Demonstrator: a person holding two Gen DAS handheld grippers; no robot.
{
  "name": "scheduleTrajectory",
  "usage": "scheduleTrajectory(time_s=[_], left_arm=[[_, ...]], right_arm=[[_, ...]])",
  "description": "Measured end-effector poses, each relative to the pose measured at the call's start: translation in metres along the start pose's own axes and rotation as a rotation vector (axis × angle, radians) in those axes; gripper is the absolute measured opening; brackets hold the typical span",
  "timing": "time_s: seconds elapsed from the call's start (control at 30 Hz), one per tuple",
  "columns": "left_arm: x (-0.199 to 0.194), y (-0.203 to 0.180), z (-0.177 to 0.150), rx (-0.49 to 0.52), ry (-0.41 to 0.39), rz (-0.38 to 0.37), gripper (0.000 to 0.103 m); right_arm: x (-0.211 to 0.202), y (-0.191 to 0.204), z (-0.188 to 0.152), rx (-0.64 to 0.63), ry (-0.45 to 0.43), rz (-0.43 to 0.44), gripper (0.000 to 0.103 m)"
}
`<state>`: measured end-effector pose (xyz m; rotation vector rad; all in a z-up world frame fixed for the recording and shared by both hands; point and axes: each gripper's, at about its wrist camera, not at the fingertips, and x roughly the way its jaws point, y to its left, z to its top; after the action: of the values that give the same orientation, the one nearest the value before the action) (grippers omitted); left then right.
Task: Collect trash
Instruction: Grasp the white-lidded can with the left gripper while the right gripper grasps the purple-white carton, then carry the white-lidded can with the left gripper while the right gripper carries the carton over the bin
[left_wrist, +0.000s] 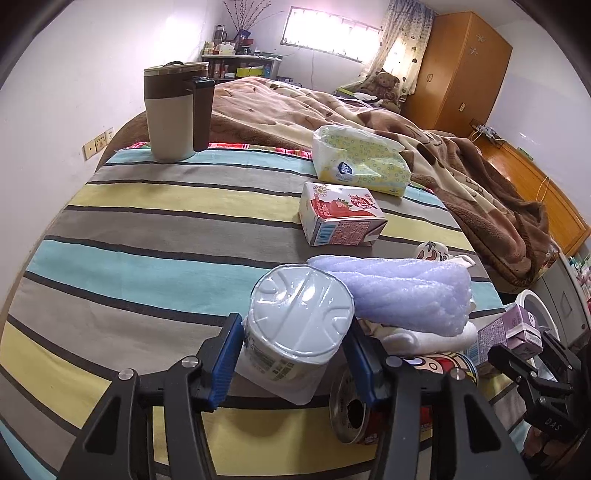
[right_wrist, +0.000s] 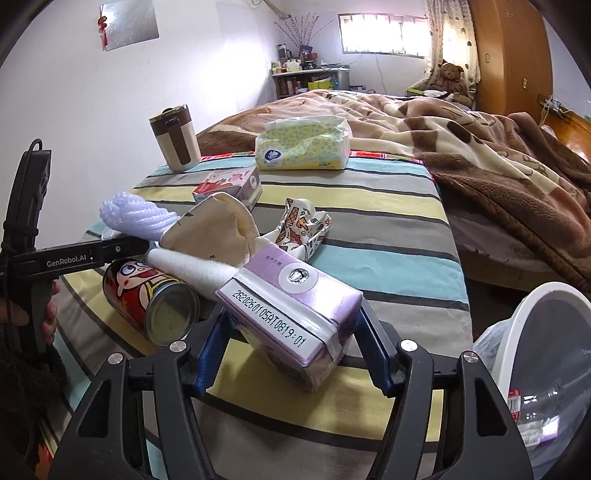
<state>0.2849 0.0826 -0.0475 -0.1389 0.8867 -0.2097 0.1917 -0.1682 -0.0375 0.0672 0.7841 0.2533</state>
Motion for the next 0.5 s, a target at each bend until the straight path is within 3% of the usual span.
scheduleTrajectory(time_s=[0.5], left_arm=[[-0.023,0.000,-0.005,-0.024,-0.046,-0.002,0.054]], right_arm=[[-0.014,-0.006,-0.001,0.043,-0.040,-0.003,0.065]])
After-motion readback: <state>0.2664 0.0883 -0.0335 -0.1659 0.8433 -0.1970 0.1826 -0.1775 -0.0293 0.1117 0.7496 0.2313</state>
